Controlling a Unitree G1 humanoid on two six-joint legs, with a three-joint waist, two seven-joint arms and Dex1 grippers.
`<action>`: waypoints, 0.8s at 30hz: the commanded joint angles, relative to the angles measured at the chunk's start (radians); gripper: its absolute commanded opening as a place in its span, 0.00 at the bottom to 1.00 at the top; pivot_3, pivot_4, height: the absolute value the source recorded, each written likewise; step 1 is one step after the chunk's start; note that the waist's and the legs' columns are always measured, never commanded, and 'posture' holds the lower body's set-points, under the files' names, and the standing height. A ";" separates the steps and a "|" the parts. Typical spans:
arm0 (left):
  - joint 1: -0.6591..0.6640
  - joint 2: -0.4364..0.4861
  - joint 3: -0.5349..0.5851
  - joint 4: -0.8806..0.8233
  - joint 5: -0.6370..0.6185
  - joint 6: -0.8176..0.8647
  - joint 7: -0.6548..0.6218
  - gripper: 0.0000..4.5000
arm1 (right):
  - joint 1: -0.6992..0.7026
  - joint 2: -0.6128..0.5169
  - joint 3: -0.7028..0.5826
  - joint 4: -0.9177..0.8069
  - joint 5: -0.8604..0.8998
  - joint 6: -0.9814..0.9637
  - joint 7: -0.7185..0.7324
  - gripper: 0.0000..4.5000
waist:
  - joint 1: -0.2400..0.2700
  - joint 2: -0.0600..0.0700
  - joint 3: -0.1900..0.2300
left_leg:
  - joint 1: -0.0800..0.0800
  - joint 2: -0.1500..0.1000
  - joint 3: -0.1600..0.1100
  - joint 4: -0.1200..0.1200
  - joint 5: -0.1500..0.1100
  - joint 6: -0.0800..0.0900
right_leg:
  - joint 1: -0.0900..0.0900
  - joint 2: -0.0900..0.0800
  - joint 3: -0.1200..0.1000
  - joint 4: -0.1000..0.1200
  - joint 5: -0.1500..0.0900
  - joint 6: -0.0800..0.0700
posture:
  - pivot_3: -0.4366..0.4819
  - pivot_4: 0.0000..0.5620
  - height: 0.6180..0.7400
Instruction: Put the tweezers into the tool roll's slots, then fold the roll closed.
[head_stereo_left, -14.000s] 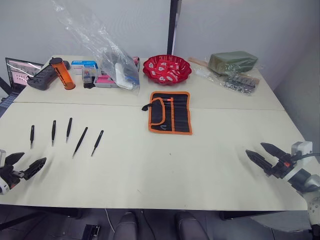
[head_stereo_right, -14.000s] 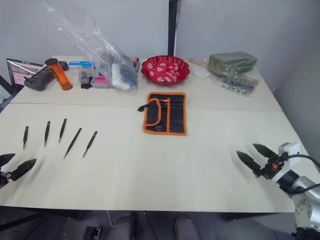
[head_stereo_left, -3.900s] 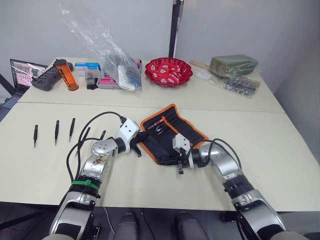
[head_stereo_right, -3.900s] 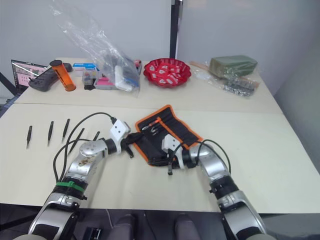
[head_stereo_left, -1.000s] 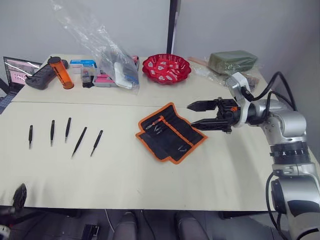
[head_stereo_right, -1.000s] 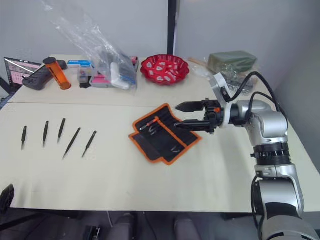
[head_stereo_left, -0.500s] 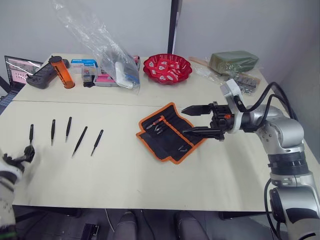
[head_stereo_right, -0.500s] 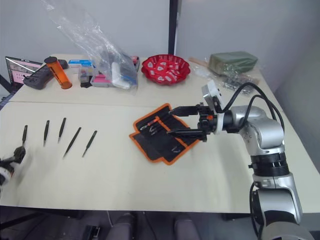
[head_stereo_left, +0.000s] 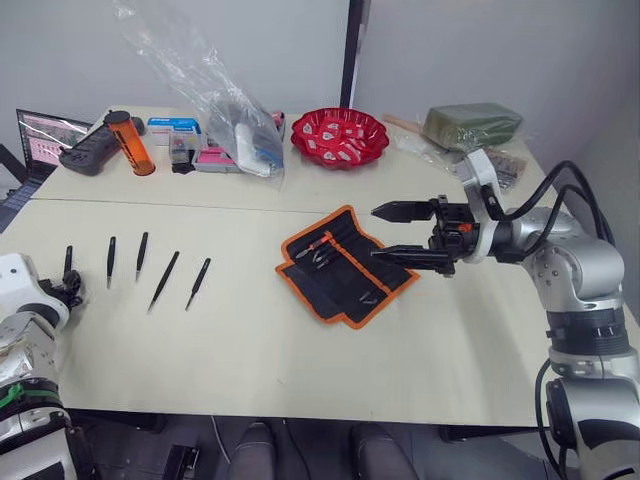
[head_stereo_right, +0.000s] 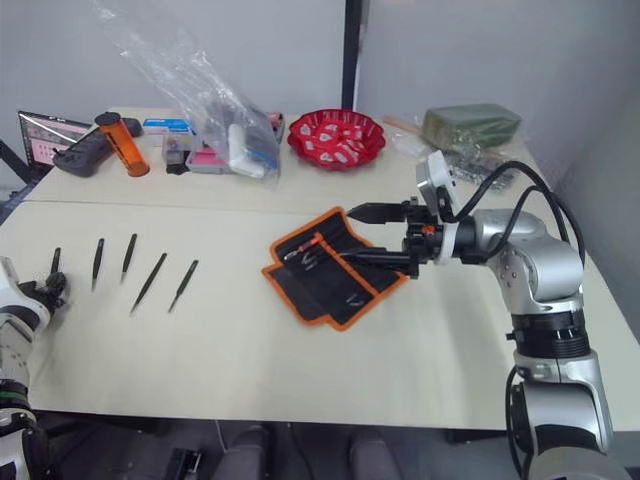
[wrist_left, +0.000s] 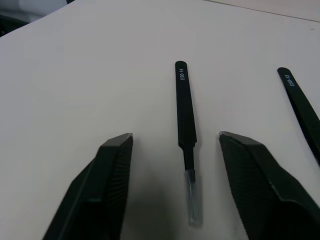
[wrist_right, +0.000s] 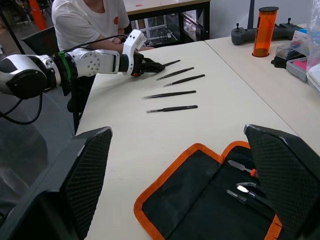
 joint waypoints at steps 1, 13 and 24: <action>0.004 0.007 -0.014 0.012 0.017 -0.005 0.011 0.30 | 0.004 -0.014 -0.032 -0.036 0.017 -0.025 -0.009 1.00 | 0.004 0.000 0.000 | 0.000 0.000 0.000 0.000 0.000 0.000 | 0.000 0.000 0.000 0.000 0.000 0.000 | 0.48 0.27 0.91; 0.043 0.057 0.030 -0.058 -0.001 -0.045 -0.018 0.00 | 0.009 -0.020 -0.014 -0.009 -0.005 -0.052 -0.009 1.00 | 0.004 0.000 0.000 | 0.000 0.000 0.000 0.000 0.000 0.000 | 0.000 0.000 0.000 0.000 0.000 -0.001 | 0.48 0.27 0.91; 0.054 0.058 -0.045 -0.381 -0.037 0.015 -0.168 0.00 | 0.040 -0.048 -0.004 0.001 -0.057 -0.087 -0.031 1.00 | 0.010 0.000 0.000 | -0.001 0.000 0.000 0.000 0.000 0.000 | 0.000 0.000 0.000 0.000 0.001 -0.001 | 0.48 0.27 0.91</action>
